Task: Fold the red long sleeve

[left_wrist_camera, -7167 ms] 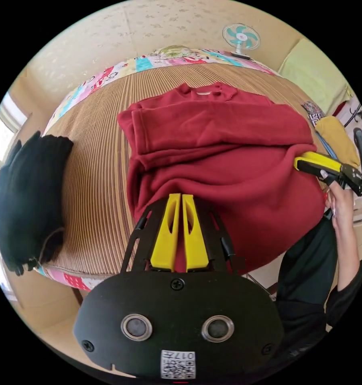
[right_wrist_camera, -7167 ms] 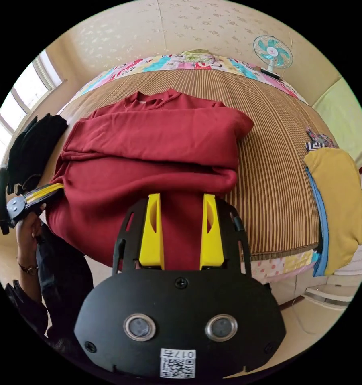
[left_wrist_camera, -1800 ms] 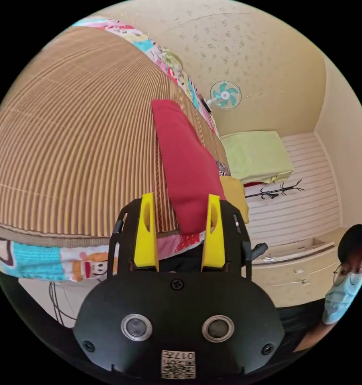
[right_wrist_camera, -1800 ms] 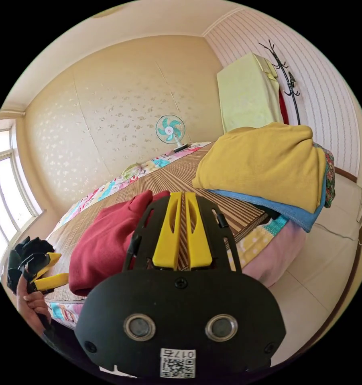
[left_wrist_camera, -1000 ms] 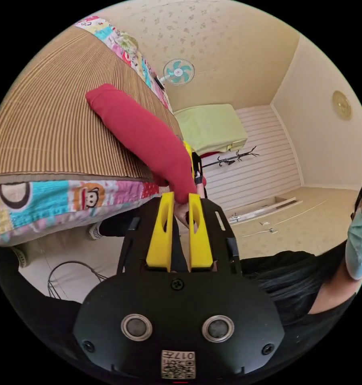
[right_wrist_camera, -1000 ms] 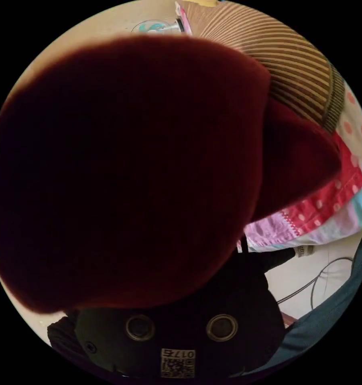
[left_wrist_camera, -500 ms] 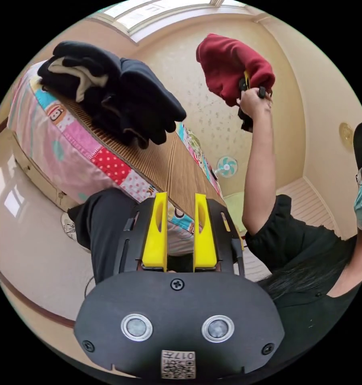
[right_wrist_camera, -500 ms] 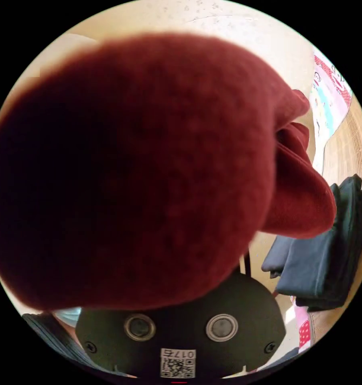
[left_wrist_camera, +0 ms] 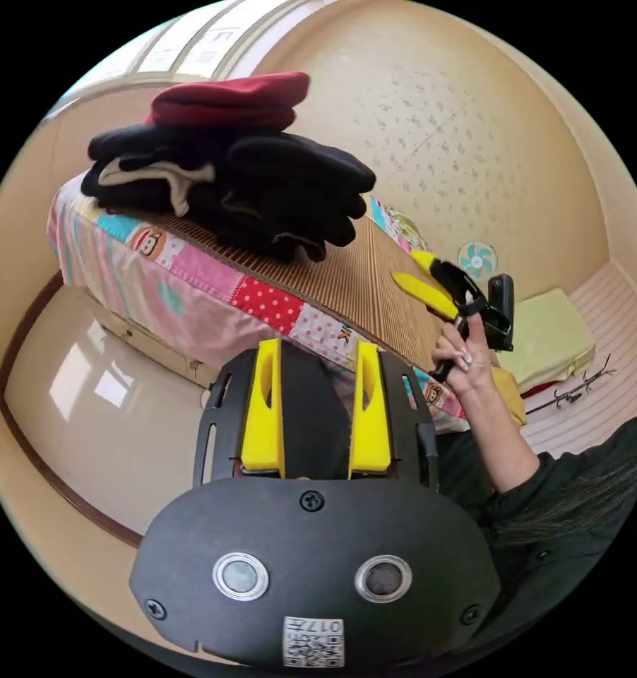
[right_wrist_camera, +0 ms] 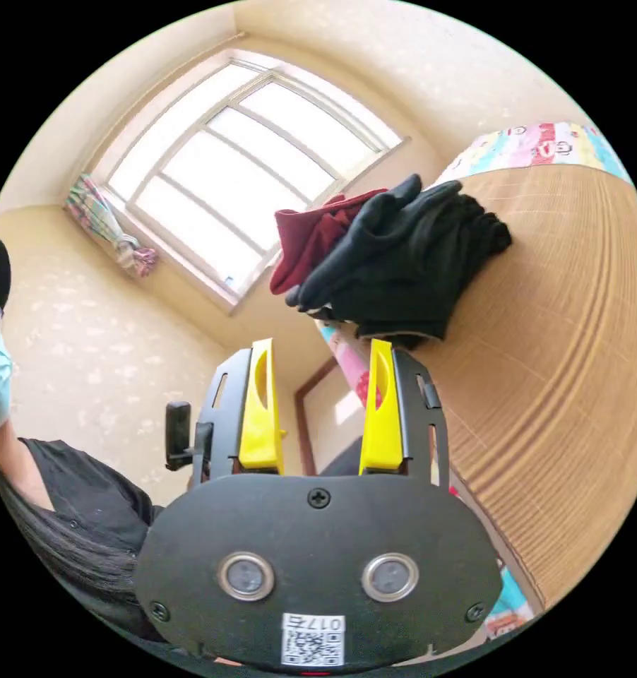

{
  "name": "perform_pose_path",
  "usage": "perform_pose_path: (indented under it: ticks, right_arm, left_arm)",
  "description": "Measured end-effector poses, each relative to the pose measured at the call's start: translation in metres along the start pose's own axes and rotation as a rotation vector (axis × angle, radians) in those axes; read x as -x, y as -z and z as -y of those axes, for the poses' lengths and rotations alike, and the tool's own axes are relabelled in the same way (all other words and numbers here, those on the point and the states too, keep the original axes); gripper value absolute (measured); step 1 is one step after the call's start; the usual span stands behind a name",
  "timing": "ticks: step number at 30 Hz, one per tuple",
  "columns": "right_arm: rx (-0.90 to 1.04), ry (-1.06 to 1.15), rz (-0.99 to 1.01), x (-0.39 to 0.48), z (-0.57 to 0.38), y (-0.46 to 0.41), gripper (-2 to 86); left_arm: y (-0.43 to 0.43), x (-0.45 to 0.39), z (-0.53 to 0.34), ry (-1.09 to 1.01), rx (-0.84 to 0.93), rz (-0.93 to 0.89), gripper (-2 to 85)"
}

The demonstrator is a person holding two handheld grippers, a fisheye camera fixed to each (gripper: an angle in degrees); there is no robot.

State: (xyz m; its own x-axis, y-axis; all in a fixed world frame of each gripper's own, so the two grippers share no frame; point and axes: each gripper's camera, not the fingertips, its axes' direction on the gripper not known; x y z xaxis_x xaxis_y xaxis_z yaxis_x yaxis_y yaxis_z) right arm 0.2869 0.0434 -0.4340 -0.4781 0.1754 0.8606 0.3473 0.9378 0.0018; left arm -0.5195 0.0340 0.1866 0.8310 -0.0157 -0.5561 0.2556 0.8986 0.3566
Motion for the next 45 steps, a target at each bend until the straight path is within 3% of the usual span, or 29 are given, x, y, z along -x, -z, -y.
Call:
perform_pose_path:
  ticks: [4,8,11,16,20,45]
  right_arm:
    - [-0.120,-0.213,-0.573,-0.074,-0.075,0.091,23.7]
    - [-0.184,-0.304,-1.017,-0.109,-0.078,0.119,27.4]
    - [-0.136,-0.362,-1.160,-0.150,-0.055,0.103,29.1]
    - [0.007,-0.577,-1.145,-0.235,-0.023,0.051,32.2]
    - [-0.065,-0.597,-1.119,-0.240,-0.017,0.024,31.4]
    - [-0.061,-0.593,-1.124,-0.262,0.054,-0.052,30.5]
  left_arm:
    - [-0.086,-0.099,0.044,-0.245,0.033,-0.070,20.2]
    - [-0.174,-0.193,0.083,-0.392,0.013,0.044,24.2]
    - [-0.254,-0.242,0.111,-0.393,0.020,0.136,26.6]
    - [-0.378,-0.263,0.118,-0.304,0.188,0.370,30.1]
    - [-0.403,-0.269,0.099,-0.320,0.186,0.465,29.9]
    - [-0.441,-0.252,0.083,-0.321,0.205,0.465,29.5]
